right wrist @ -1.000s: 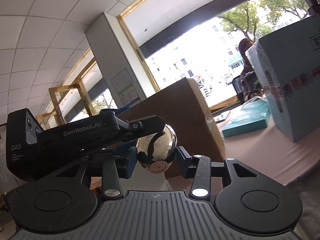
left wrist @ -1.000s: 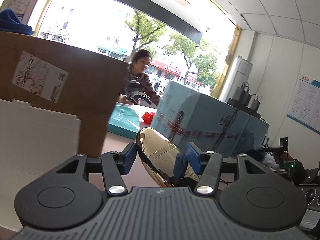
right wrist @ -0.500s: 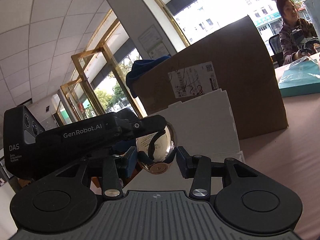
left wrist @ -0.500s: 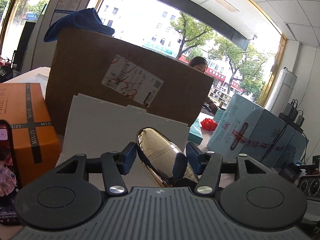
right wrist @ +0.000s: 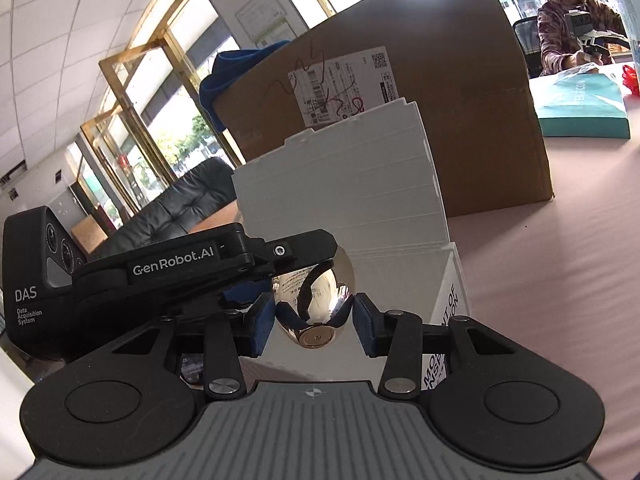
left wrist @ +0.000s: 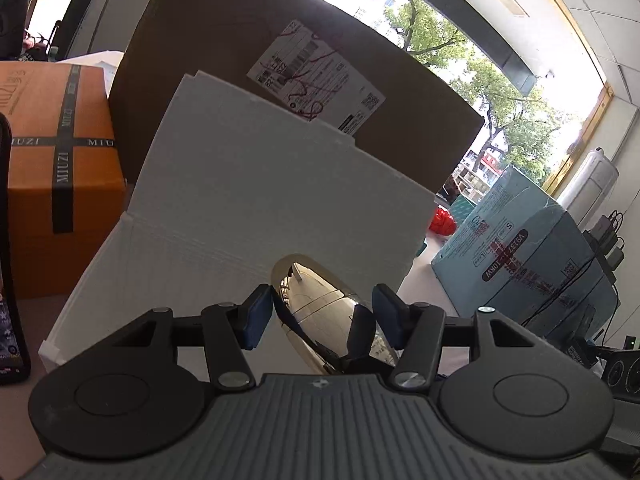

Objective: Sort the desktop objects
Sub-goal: 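Lower the gold compact into the white box and open the left gripper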

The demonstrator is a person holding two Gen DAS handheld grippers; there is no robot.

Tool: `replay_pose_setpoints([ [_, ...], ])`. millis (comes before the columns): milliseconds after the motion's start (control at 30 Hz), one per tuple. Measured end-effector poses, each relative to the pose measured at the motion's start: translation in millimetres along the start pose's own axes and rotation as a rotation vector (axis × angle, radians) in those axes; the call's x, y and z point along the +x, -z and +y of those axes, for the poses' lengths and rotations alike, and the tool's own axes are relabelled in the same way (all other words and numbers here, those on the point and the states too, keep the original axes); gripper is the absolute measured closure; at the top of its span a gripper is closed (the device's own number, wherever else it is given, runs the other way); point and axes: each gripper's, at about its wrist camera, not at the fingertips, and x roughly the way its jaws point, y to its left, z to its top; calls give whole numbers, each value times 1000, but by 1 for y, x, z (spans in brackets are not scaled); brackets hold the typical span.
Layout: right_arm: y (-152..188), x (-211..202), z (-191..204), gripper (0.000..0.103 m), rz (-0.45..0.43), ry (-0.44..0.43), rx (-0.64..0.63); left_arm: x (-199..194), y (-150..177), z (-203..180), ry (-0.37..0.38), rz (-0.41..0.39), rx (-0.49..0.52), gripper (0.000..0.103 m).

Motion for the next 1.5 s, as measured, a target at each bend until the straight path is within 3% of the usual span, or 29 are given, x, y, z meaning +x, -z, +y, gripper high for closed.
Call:
replay_pose_setpoints([
  [267, -11, 26, 9, 63, 139, 43, -59, 8, -1, 19, -28, 56, -101, 50],
  [600, -20, 48, 17, 65, 254, 71, -115, 26, -7, 25, -91, 103, -117, 48],
  [767, -22, 69, 14, 72, 325, 102, -115, 38, -8, 26, -138, 146, -97, 49],
  [900, -22, 87, 16, 72, 367, 141, -159, 52, -10, 33, -166, 202, -91, 49],
  [1200, -19, 117, 13, 72, 459, 172, -147, 64, -7, 36, -229, 229, -51, 48],
  [1333, -22, 118, 10, 71, 476, 169, -137, 66, -7, 38, -204, 244, -49, 37],
  [1500, -23, 118, 9, 69, 478, 168, -129, 65, -7, 37, -182, 250, -51, 32],
])
